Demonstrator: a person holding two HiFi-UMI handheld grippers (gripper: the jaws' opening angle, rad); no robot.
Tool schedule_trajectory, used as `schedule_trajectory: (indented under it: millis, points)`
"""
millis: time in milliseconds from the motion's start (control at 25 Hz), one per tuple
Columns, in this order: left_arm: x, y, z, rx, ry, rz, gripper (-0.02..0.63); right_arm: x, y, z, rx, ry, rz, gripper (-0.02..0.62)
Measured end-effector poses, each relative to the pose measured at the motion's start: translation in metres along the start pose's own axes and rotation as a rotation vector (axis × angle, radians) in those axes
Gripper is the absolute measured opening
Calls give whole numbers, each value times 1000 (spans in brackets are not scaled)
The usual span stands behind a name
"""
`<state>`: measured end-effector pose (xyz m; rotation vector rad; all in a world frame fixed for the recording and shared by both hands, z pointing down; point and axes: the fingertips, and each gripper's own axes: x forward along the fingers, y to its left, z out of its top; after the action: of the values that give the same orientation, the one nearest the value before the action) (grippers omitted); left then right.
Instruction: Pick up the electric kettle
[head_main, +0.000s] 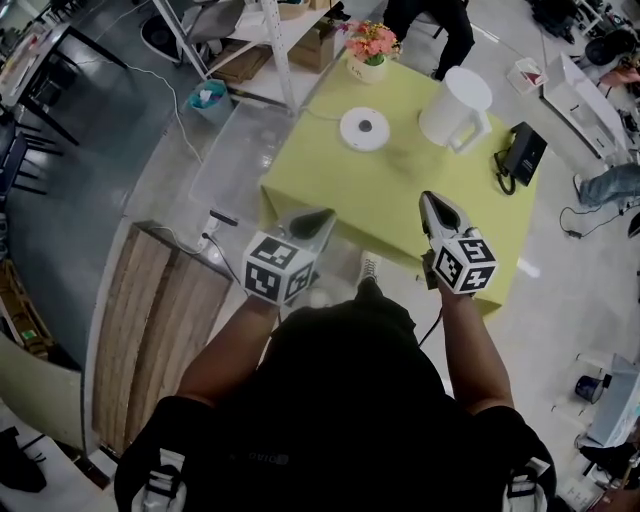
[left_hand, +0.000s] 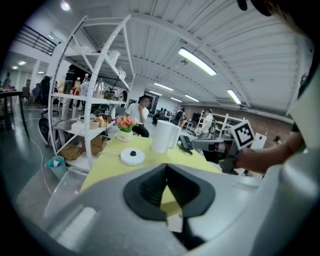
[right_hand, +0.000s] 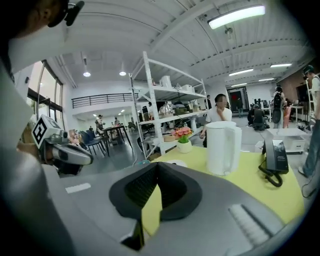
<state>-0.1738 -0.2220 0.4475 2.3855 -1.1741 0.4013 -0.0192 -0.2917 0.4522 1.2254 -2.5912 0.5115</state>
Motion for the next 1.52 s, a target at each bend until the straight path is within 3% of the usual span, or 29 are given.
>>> schedule_trajectory:
  millis: [200,600,1240,1520]
  points:
    - [-17,-10,-5,6,-12,-19,2,-12,42,-7,7,-2,60,5]
    - [-31,-26,-6,8,-43,-46,2,-38,55,-11,9,-4,33,4]
    - [-2,-64,-1,-19,-76,14,2,-65,23,2,-52,-46,86,5]
    - [25,-106,6,-81,-106,29,2,-93,-12,-5,3,-23,165,5]
